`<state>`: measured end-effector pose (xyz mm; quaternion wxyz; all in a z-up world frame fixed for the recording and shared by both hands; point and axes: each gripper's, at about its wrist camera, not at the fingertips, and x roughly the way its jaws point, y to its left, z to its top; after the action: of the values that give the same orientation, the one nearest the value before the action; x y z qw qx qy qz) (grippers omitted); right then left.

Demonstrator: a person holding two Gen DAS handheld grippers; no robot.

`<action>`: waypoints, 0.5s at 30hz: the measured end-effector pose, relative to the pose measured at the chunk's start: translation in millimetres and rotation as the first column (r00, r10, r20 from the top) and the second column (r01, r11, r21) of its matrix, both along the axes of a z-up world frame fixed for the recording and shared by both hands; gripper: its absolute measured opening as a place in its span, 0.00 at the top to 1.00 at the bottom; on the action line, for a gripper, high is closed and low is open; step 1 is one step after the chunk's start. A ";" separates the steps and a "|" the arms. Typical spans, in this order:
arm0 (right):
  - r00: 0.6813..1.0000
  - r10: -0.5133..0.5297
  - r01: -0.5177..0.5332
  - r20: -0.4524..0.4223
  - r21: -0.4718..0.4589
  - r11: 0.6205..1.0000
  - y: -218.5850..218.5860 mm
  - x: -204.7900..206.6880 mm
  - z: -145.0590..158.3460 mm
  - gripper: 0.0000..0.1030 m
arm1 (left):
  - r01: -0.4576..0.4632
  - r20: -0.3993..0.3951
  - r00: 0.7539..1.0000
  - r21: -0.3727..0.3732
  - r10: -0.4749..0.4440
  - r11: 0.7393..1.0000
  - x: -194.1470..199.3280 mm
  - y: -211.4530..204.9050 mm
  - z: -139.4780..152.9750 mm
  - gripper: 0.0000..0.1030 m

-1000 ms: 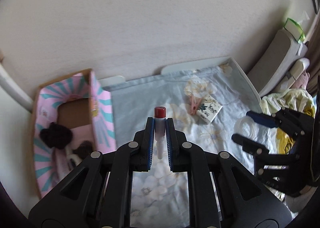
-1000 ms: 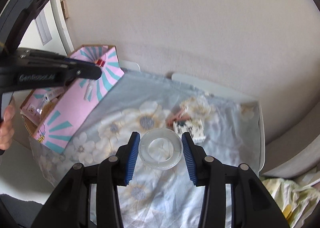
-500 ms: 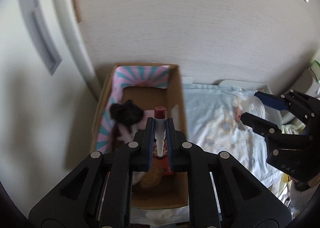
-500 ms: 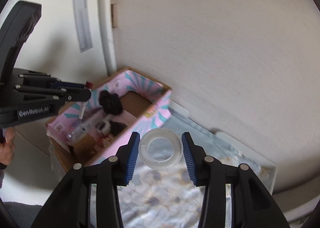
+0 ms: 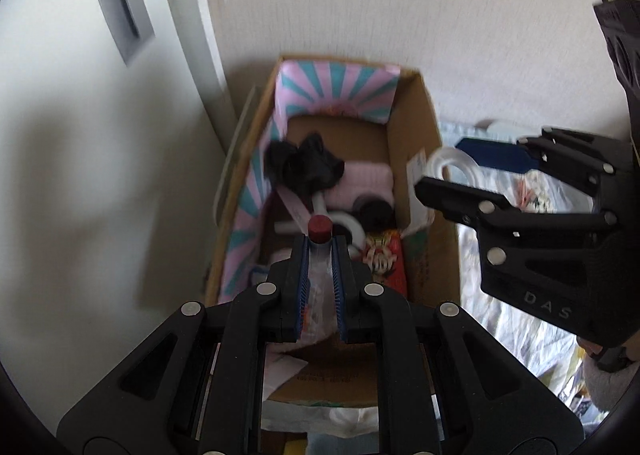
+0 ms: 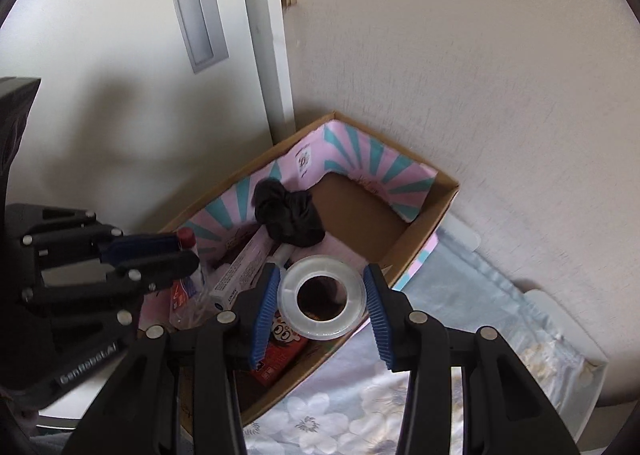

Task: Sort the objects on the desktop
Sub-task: 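Open both tools inside the cardboard box to drop the lipstick and tape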

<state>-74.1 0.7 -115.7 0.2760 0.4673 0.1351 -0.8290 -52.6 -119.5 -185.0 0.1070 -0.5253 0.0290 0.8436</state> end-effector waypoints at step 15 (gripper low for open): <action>0.996 -0.068 0.071 0.049 -0.071 0.995 3.9 -9.1 0.3 0.34 | -0.043 -0.041 0.998 0.149 0.050 0.988 4.1 -33.1 14.6 0.01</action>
<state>-83.3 4.7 -115.3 0.2668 0.4804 0.0820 -0.8315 -48.5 -152.6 -170.5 0.1253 -0.4976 -0.0433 0.8572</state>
